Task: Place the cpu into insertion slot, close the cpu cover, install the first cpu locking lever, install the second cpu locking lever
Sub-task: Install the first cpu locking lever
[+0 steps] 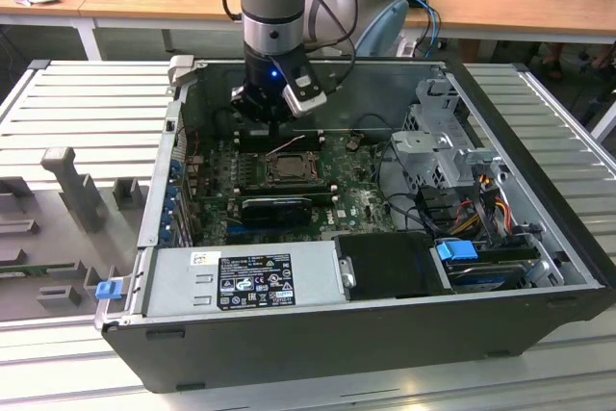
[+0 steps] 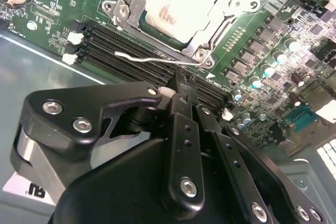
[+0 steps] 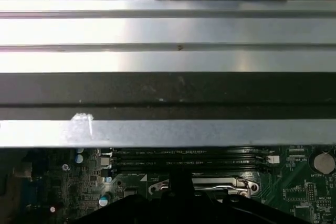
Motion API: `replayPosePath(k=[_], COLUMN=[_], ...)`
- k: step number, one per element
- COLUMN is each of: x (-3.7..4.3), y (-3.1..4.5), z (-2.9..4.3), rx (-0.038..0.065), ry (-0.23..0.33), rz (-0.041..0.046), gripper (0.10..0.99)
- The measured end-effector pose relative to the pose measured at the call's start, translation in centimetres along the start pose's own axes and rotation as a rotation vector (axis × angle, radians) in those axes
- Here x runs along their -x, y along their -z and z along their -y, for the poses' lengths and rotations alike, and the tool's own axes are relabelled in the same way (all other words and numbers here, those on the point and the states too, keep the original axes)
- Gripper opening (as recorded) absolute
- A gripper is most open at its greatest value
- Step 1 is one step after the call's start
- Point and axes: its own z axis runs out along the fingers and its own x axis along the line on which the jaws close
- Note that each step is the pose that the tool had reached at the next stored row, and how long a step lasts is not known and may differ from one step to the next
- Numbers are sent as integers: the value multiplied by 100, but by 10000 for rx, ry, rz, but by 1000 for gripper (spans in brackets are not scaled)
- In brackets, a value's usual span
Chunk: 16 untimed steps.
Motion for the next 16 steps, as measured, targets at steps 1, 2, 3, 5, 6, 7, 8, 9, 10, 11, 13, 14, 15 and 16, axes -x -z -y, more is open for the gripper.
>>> replayPosePath(k=[1, 2, 3, 5, 6, 7, 8, 9, 10, 11, 13, 14, 15, 16], x=[2, 3, 4, 11, 19, 28, 41, 53, 64, 75, 147, 165, 173, 179], y=[-14, -20, -25, -28, -32, -34, -39, -45, -52, -58, -69, -70, -72, -73], z=[2, 2, 3, 4, 3, 4, 4, 5, 5, 6, -5, -12, -17, -24], rx=[0, 0, 0, -2, 2, 3, 9, 28, 48, 50, 41, 25, -6, -97], ry=[1, 1, 0, 1, 1, 1, -1, -1, -1, -1, -1, 0, 5, 11], rz=[0, 0, 0, -1, 0, 0, 0, 1, 1, -1, -1, -1, 0, 1], gripper=[106, 106, 106, 106, 106, 106, 106, 106, 106, 106, 106, 106, 106, 106])
